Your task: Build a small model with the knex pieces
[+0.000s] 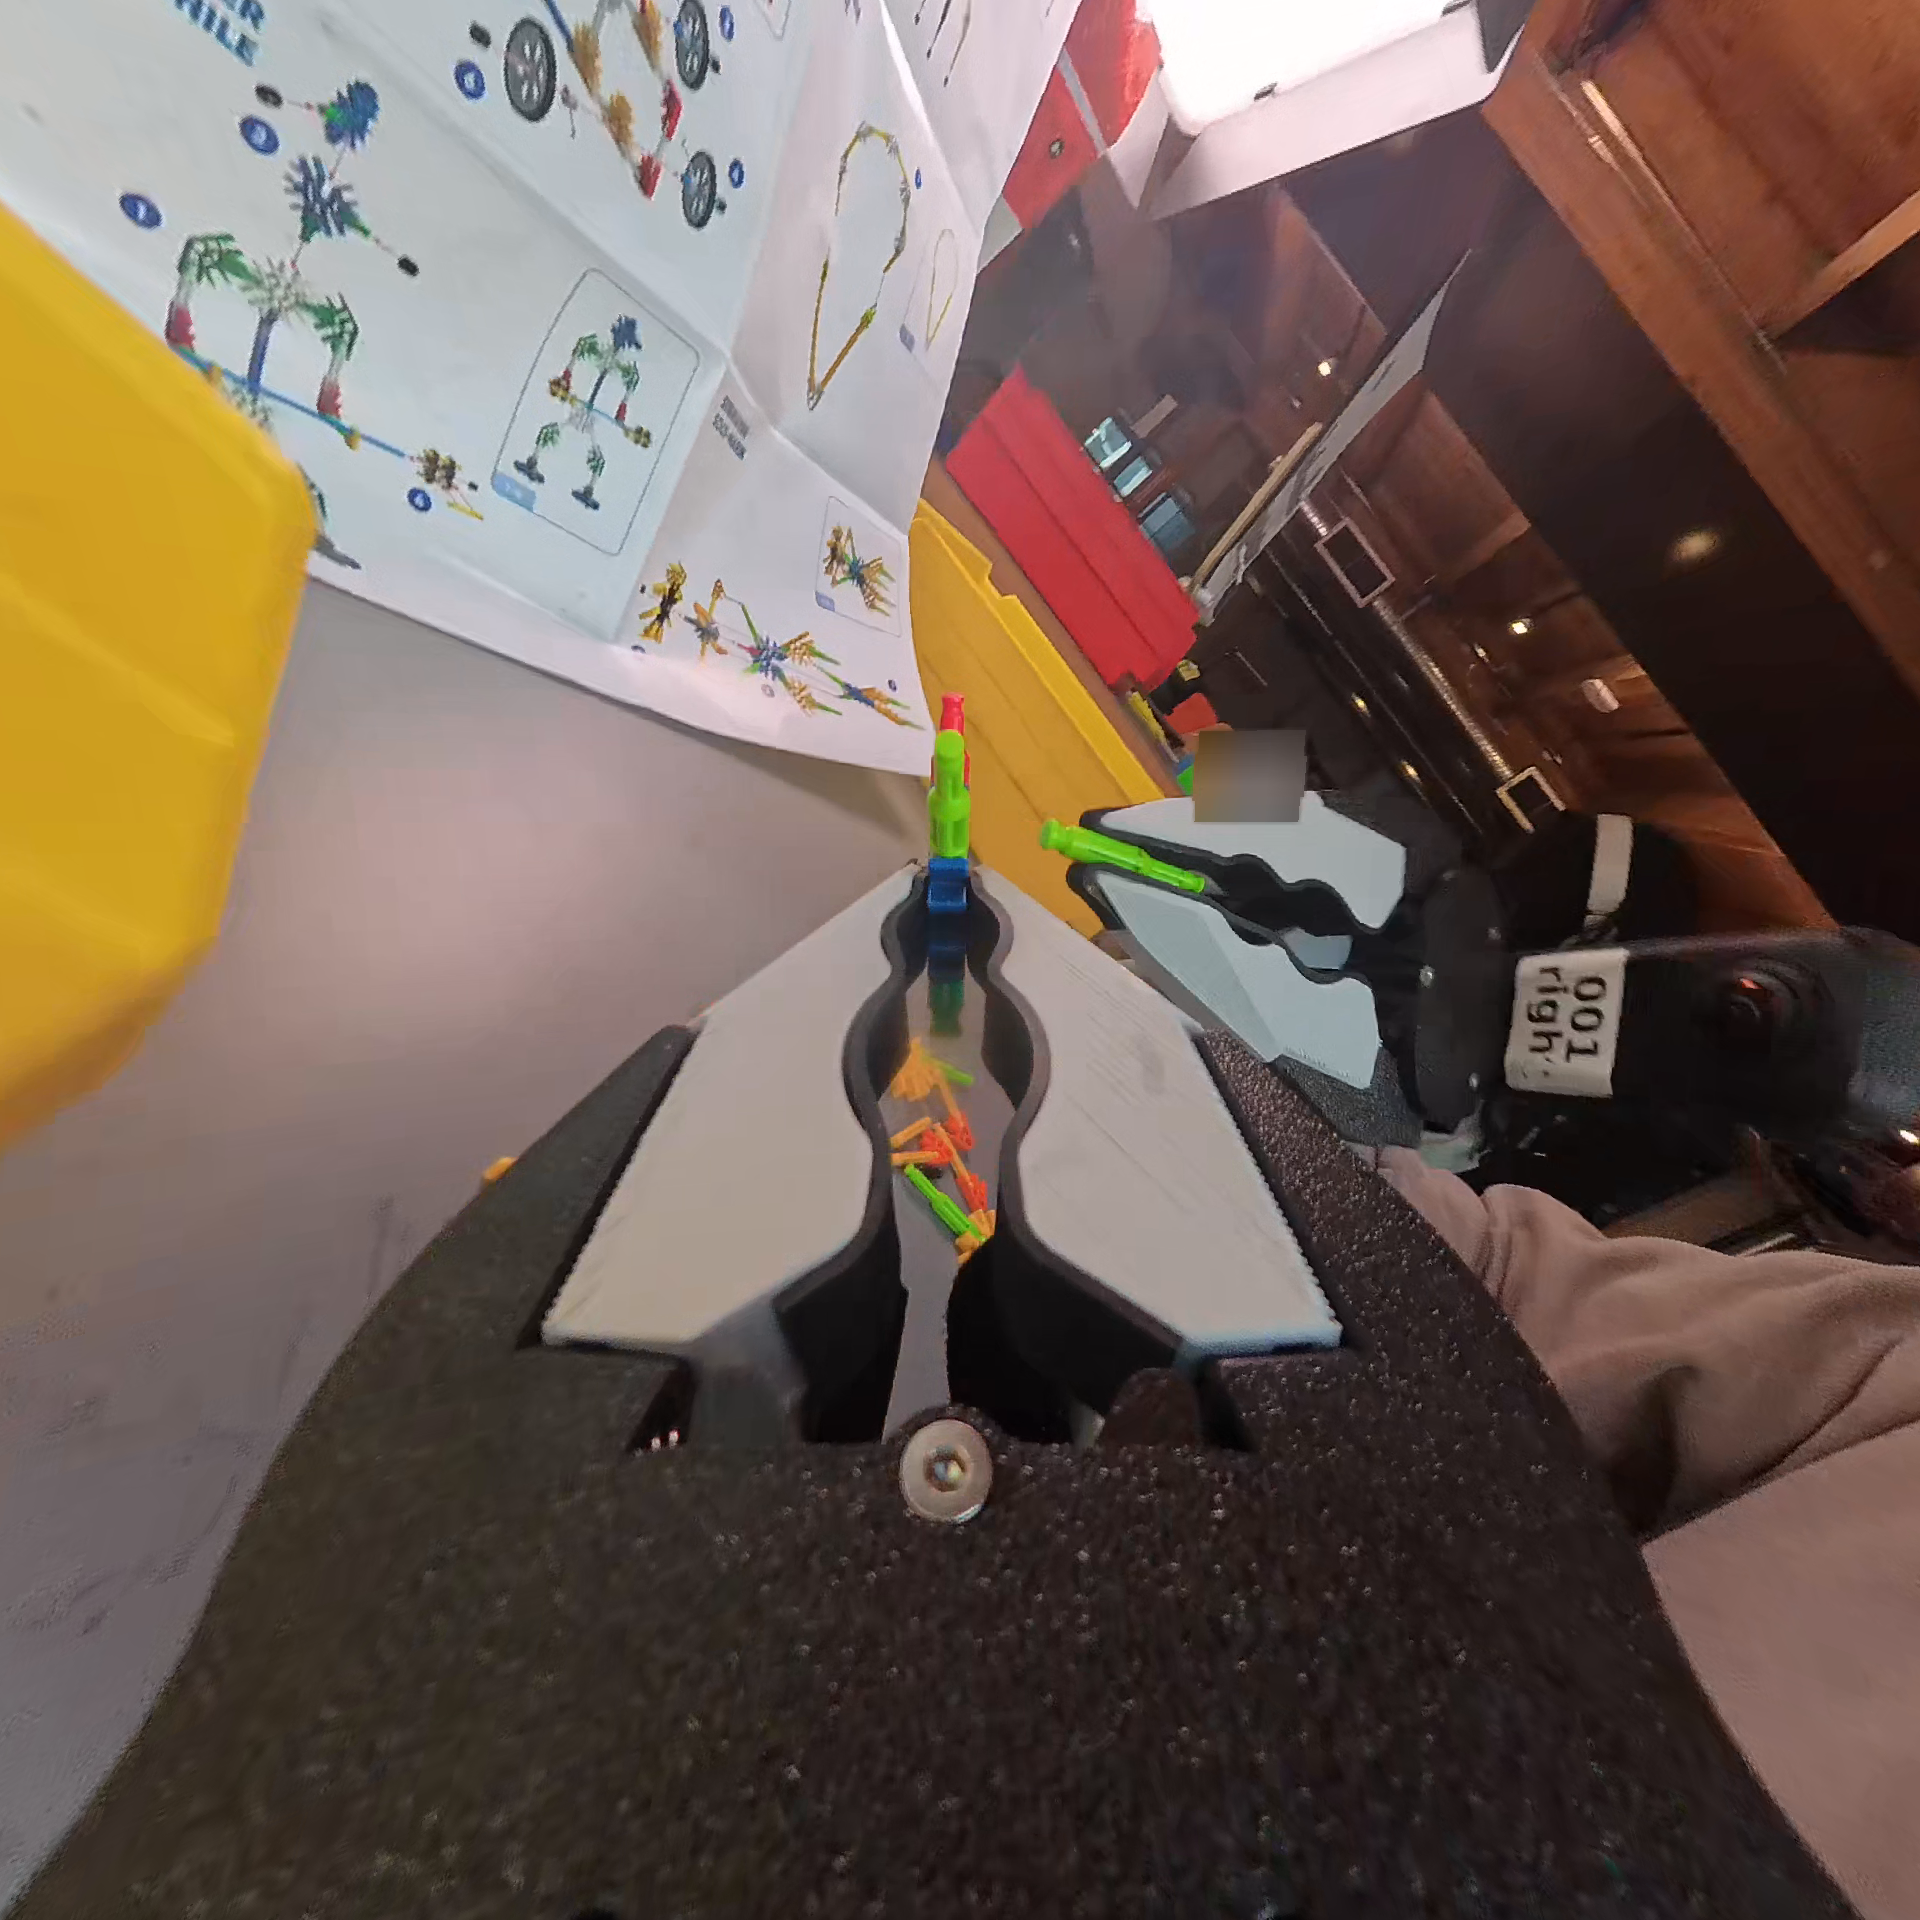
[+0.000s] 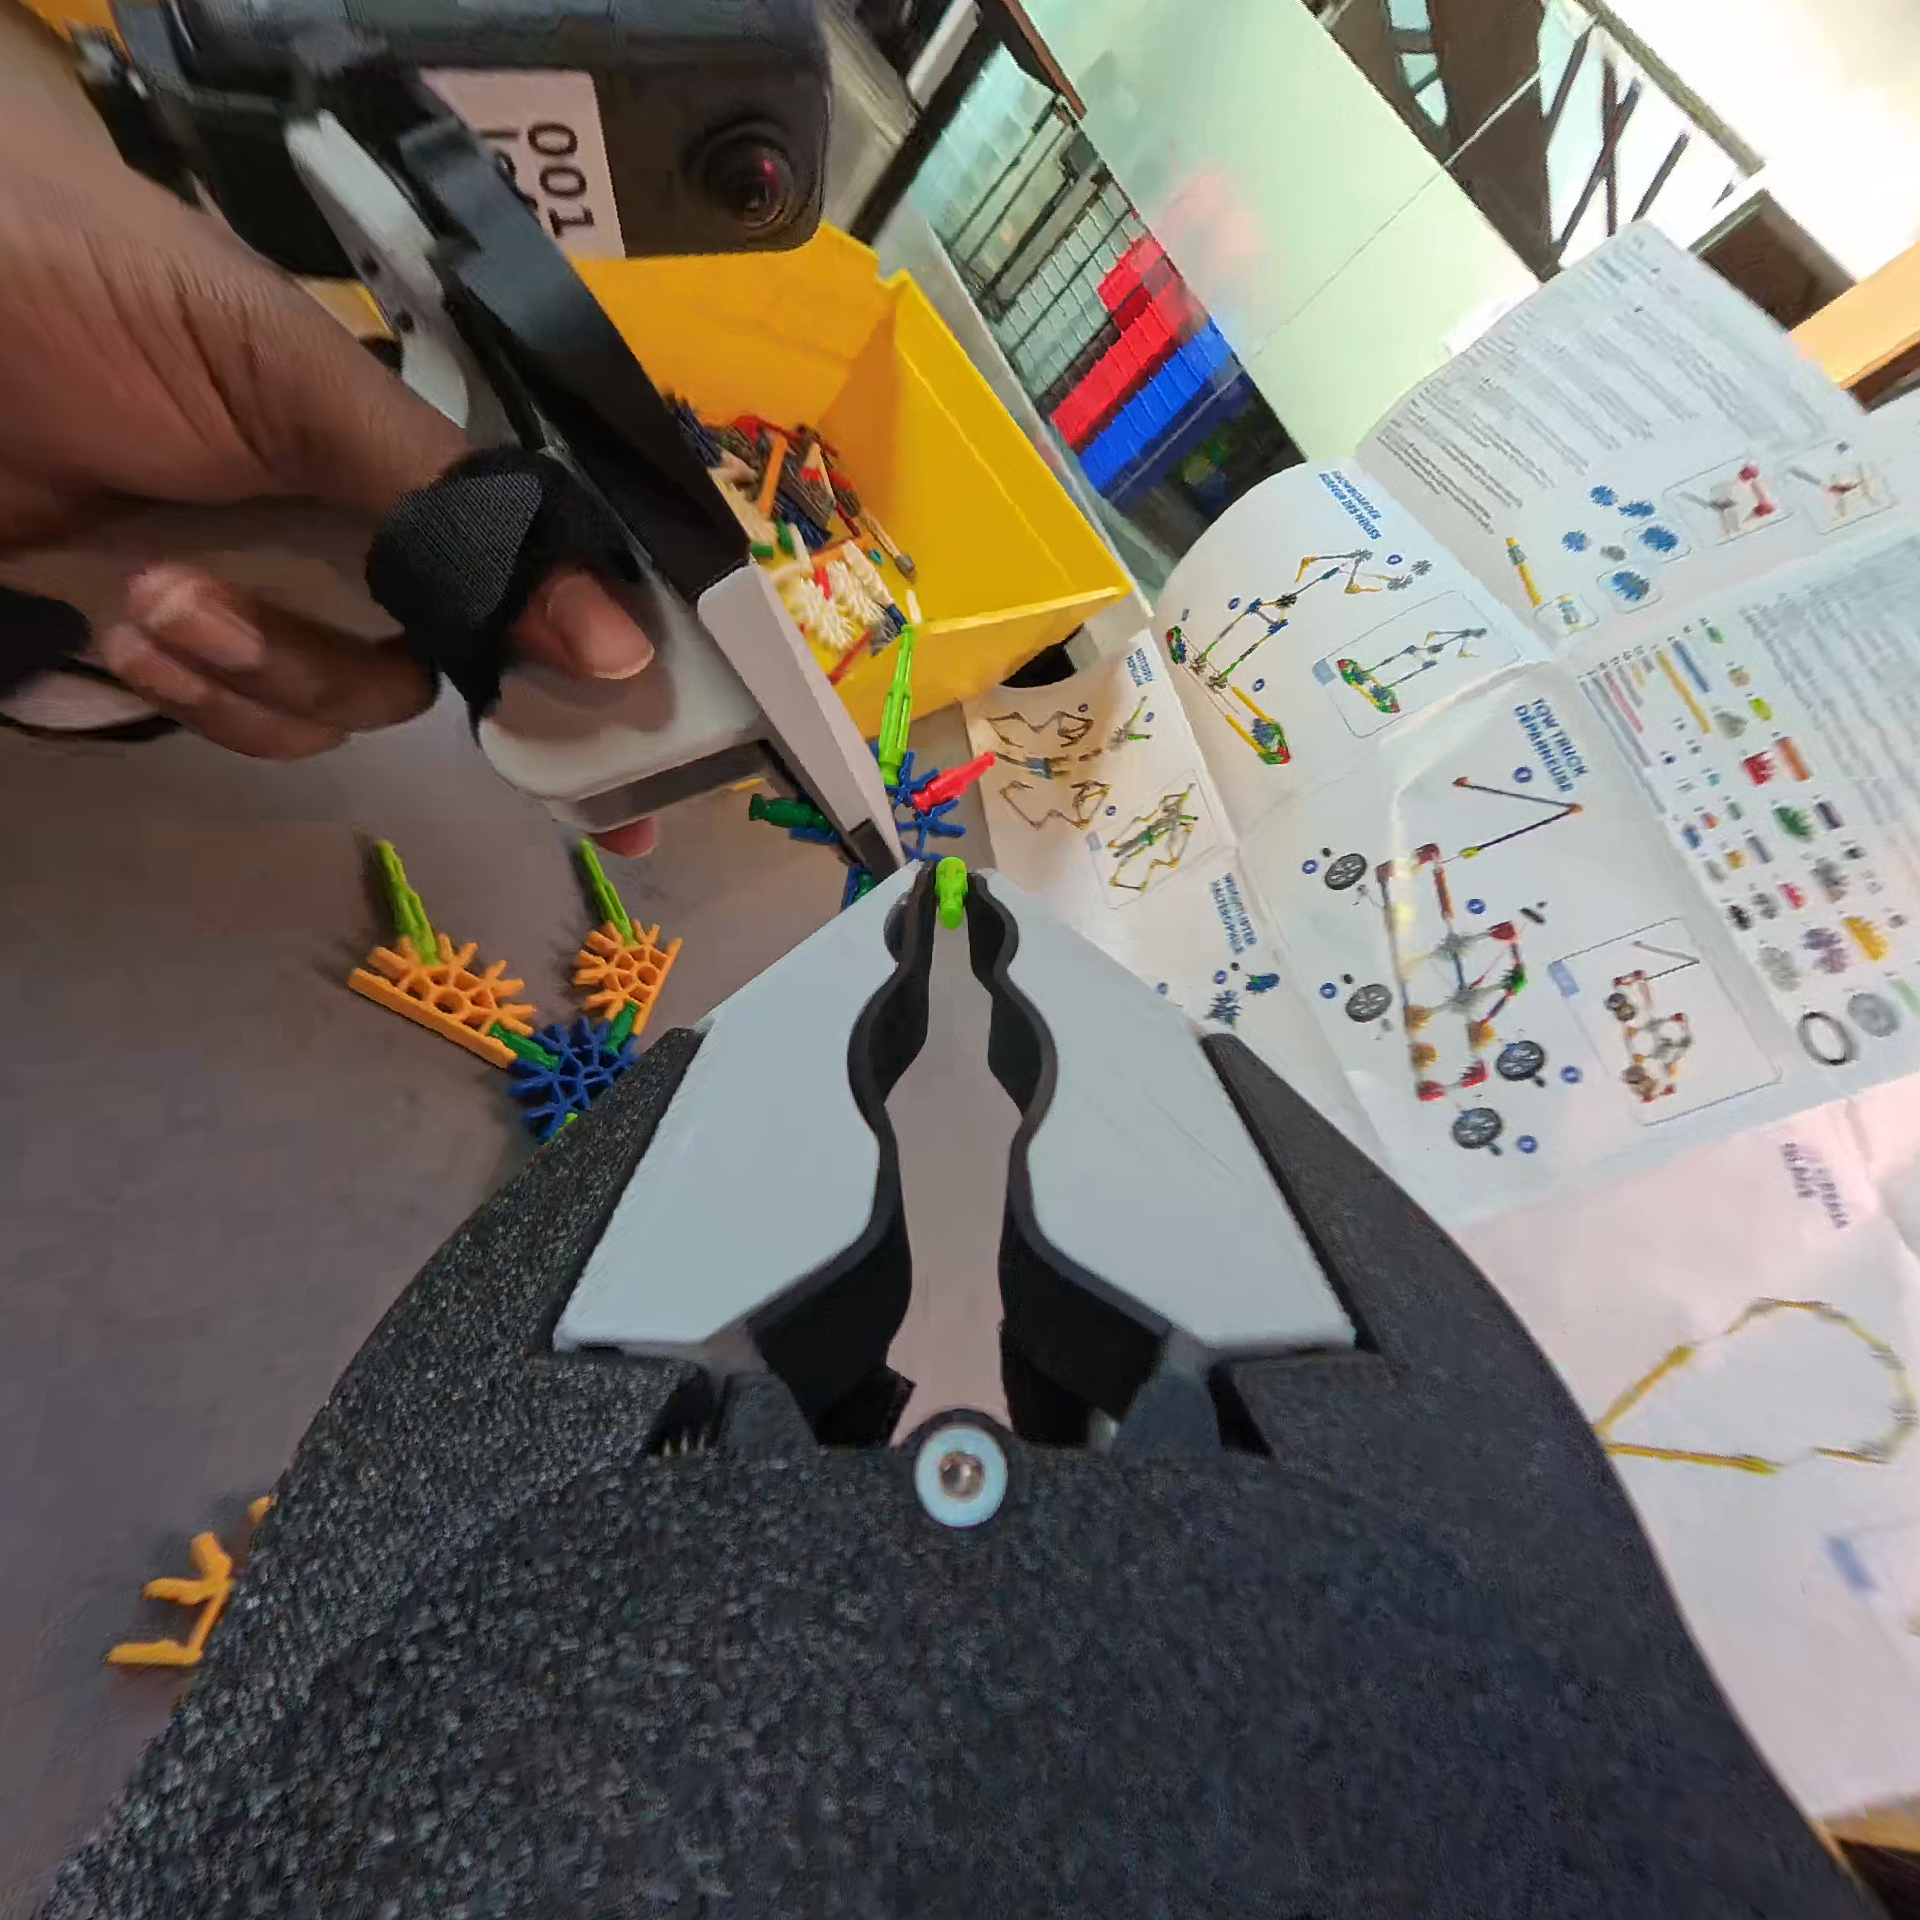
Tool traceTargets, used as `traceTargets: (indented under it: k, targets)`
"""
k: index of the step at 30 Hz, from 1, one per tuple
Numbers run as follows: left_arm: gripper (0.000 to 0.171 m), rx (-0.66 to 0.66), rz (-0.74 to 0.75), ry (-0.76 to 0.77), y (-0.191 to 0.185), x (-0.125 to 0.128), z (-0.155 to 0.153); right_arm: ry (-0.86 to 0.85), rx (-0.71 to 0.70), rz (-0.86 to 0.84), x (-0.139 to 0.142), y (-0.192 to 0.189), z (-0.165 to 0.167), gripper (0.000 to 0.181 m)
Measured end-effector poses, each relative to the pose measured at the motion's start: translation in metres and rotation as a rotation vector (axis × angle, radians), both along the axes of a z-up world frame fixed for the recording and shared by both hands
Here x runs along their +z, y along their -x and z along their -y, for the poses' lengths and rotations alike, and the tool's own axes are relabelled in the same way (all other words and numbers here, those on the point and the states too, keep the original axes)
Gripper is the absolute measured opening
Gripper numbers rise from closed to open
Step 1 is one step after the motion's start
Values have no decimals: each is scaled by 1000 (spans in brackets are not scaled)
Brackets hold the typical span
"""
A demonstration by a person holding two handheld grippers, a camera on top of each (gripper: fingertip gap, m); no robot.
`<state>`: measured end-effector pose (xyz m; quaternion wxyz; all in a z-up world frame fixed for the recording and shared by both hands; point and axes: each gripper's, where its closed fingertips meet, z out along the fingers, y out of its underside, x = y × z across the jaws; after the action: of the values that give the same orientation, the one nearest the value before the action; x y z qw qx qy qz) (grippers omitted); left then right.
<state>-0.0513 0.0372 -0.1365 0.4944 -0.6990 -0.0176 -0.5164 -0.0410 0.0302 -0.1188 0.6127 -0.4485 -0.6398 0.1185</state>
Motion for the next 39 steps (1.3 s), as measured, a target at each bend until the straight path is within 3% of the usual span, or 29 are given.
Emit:
traceTargets:
  k: [4, 7, 12, 16, 19, 23, 29, 32, 34, 37, 39]
  targets:
    - [5, -56, -30, -63, 11, 7, 4, 358, 136, -153, 15, -12, -6, 3]
    - [5, -112, -50, -87, 4, 8, 8, 518, 225, -191, 15, -18, -5, 3]
    - [6, -266, -284, -18, -26, -27, 21, 513, 262, -196, 19, -19, -2, 3]
    - [6, -479, -348, 52, -54, -48, 48, 501, 279, -174, 18, -20, 0, 4]
    - [6, -538, -423, 80, -60, -62, 56, 522, 404, -72, 11, -23, 21, 3]
    - [6, -466, -450, 70, -51, -60, 46, 609, 621, 279, -20, -52, 66, 4]
    - [6, -309, -388, 39, -26, -44, 25, 557, 541, 462, -72, -39, 74, 4]
    - [6, -266, -361, 20, -18, -37, 21, 446, 398, 476, -87, -23, 57, 4]
    - [6, -227, -352, 3, -12, -32, 16, 411, 300, 415, -82, -20, 35, 4]
    - [6, -217, -328, 1, -9, -28, 15, 429, 52, 259, -66, -26, -26, 3]
    - [6, -208, -322, 3, -9, -29, 14, 422, -70, 272, -75, -42, -56, 3]
